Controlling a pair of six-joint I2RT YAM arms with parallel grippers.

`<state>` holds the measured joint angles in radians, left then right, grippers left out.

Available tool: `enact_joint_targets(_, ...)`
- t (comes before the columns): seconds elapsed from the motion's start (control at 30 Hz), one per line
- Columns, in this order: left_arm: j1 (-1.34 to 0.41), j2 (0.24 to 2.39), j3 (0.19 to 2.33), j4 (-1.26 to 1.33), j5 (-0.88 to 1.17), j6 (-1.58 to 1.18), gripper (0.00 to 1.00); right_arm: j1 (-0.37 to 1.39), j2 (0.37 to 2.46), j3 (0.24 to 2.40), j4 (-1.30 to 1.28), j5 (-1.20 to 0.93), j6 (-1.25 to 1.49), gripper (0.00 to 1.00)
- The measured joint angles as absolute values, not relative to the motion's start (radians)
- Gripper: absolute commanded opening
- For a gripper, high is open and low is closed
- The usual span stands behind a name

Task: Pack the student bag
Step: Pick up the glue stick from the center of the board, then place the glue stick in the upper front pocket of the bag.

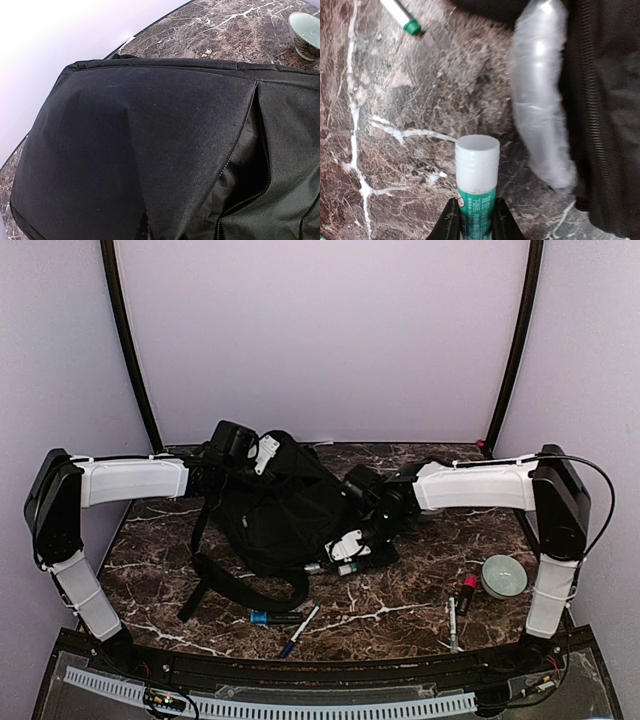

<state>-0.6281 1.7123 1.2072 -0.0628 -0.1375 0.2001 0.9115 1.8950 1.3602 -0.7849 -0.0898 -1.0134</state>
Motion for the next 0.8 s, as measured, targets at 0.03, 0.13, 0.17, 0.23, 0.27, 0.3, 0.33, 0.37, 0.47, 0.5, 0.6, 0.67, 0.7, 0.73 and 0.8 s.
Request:
enact_joint_targets(0.03, -0.628, 1.712, 1.207, -0.063, -0.133, 0.198, 0.0, 0.912, 1.887, 1.383, -0.795, -0.093, -1.011, 0.11)
enact_joint_targets(0.13, -0.625, 1.712, 1.207, -0.063, -0.113, 0.193, 0.0, 0.911, 1.867, 1.465, -0.808, -0.108, -0.994, 0.11)
enact_joint_targets(0.17, -0.625, 1.711, 1.207, -0.063, -0.107, 0.191, 0.0, 0.91, 1.862, 1.494, -0.8, -0.113, -0.984, 0.11)
enact_joint_targets(0.23, -0.625, 1.708, 1.207, -0.063, -0.094, 0.188, 0.0, 0.909, 1.858, 1.532, -0.764, -0.116, -0.965, 0.11)
enact_joint_targets(0.27, -0.625, 1.707, 1.207, -0.064, -0.088, 0.187, 0.0, 0.909, 1.857, 1.542, -0.738, -0.115, -0.956, 0.11)
enact_joint_targets(0.3, -0.626, 1.705, 1.207, -0.064, -0.083, 0.185, 0.0, 0.909, 1.858, 1.548, -0.698, -0.112, -0.942, 0.11)
enact_joint_targets(0.33, -0.626, 1.703, 1.207, -0.065, -0.078, 0.183, 0.0, 0.908, 1.861, 1.551, -0.656, -0.107, -0.927, 0.11)
enact_joint_targets(0.37, -0.626, 1.701, 1.207, -0.066, -0.073, 0.181, 0.0, 0.906, 1.869, 1.558, -0.62, -0.102, -0.914, 0.11)
enact_joint_targets(0.47, -0.626, 1.695, 1.202, -0.069, -0.059, 0.174, 0.0, 0.904, 1.925, 1.6, -0.522, -0.076, -0.877, 0.11)
enact_joint_targets(0.5, -0.626, 1.693, 1.2, -0.069, -0.056, 0.171, 0.0, 0.904, 1.954, 1.621, -0.49, -0.065, -0.867, 0.11)
enact_joint_targets(0.6, -0.623, 1.684, 1.196, -0.069, -0.039, 0.162, 0.0, 0.904, 2.039, 1.674, -0.408, -0.029, -0.843, 0.11)
enact_joint_targets(0.67, -0.618, 1.683, 1.195, -0.069, -0.022, 0.152, 0.0, 0.904, 2.073, 1.687, -0.371, -0.002, -0.836, 0.12)
enact_joint_targets(0.7, -0.616, 1.683, 1.195, -0.069, -0.011, 0.148, 0.0, 0.905, 2.083, 1.688, -0.353, 0.016, -0.837, 0.12)
enact_joint_targets(0.73, -0.6, 1.682, 1.195, -0.069, 0.009, 0.141, 0.0, 0.906, 2.089, 1.688, -0.335, 0.03, -0.839, 0.12)
enact_joint_targets(0.8, -0.576, 1.681, 1.195, -0.065, 0.057, 0.125, 0.0, 0.91, 2.099, 1.687, -0.288, 0.068, -0.848, 0.12)
